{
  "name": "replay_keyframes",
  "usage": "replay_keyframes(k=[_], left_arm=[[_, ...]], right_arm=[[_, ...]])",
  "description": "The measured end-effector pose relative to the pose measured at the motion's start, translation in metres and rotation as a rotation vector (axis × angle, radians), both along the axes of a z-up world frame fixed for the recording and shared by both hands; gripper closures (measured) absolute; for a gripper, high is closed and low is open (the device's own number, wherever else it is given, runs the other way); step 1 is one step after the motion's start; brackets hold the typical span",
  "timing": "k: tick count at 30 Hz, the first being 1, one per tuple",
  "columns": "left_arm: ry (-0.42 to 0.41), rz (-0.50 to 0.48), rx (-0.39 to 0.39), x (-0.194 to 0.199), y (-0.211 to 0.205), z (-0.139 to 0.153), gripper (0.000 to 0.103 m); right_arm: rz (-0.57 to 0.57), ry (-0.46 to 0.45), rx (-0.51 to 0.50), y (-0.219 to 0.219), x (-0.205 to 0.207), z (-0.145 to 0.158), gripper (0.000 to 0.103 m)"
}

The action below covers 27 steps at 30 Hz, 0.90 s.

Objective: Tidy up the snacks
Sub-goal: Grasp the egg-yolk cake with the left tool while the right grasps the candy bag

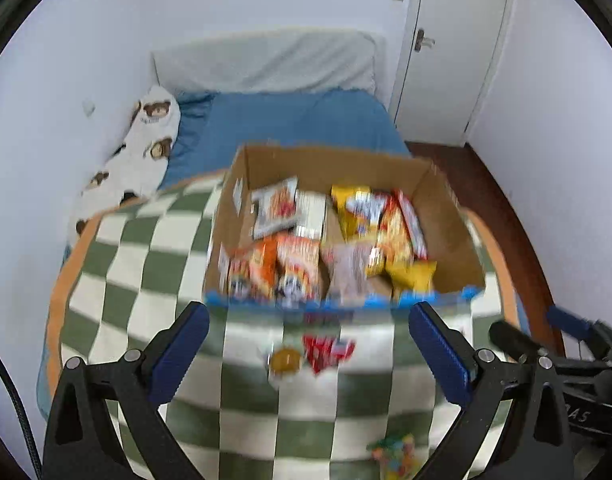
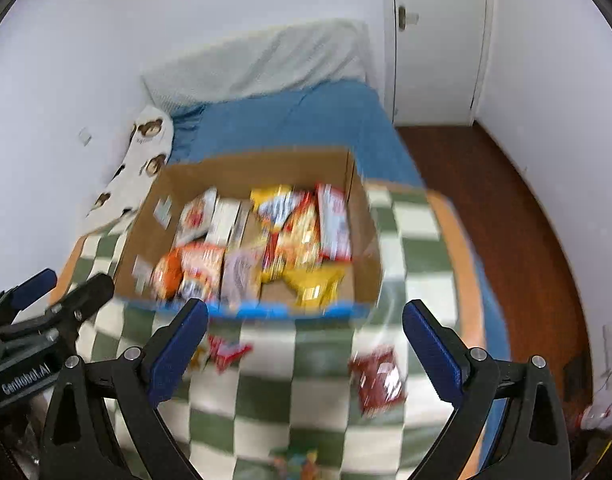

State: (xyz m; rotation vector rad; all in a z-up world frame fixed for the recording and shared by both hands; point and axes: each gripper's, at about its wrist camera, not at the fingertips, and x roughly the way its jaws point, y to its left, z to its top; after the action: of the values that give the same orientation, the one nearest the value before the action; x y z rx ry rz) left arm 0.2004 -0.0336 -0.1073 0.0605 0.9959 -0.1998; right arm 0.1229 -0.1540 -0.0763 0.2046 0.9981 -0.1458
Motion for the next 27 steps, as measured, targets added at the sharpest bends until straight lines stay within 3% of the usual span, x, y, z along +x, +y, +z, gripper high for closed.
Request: replay_keyframes(k=[4,9,11,14,18,19,20,27], left_arm=[[0.098,0.001,0.07,-0.022,0.009,-0.046,0.001],[0.244,0.001,0.211,-0.048,0.023,-0.121,0.001],[0.282,0.017,0.244,-0.055,0.033,-0.143,0.001],[0.327,0.041,0.262,-0.057,0.048,-0.161,0.001],[0.32,0.049,0.276,-0.049,0.06,-0.165,0.001],[0.308,0.045,0.264,-0.044,0.062,-0.163,0.001],[0.3,0.041,0.259,-0.04,0.063,-0.162,0.001],[0.2,-0.09,0.248,0.007,0.031,-0.152,0.001]], right_arm=[[-0.005,0.174,0.104,0.002,-0.032,-0.062,0.003],[0.009,0.462,0.218,0.015,-0.073,-0.177,0.003],[0.019,0.545,0.234,0.022,-0.085,-0.217,0.004],[0.052,0.61,0.201,0.036,-0.094,-0.252,0.01],[0.104,0.631,0.082,0.052,-0.102,-0.27,0.027],[0.111,0.615,0.07,0.054,-0.103,-0.269,0.04],[0.107,0.595,0.07,0.054,-0.103,-0.266,0.046],[0.014,0.519,0.146,0.034,-0.085,-0.253,0.047]])
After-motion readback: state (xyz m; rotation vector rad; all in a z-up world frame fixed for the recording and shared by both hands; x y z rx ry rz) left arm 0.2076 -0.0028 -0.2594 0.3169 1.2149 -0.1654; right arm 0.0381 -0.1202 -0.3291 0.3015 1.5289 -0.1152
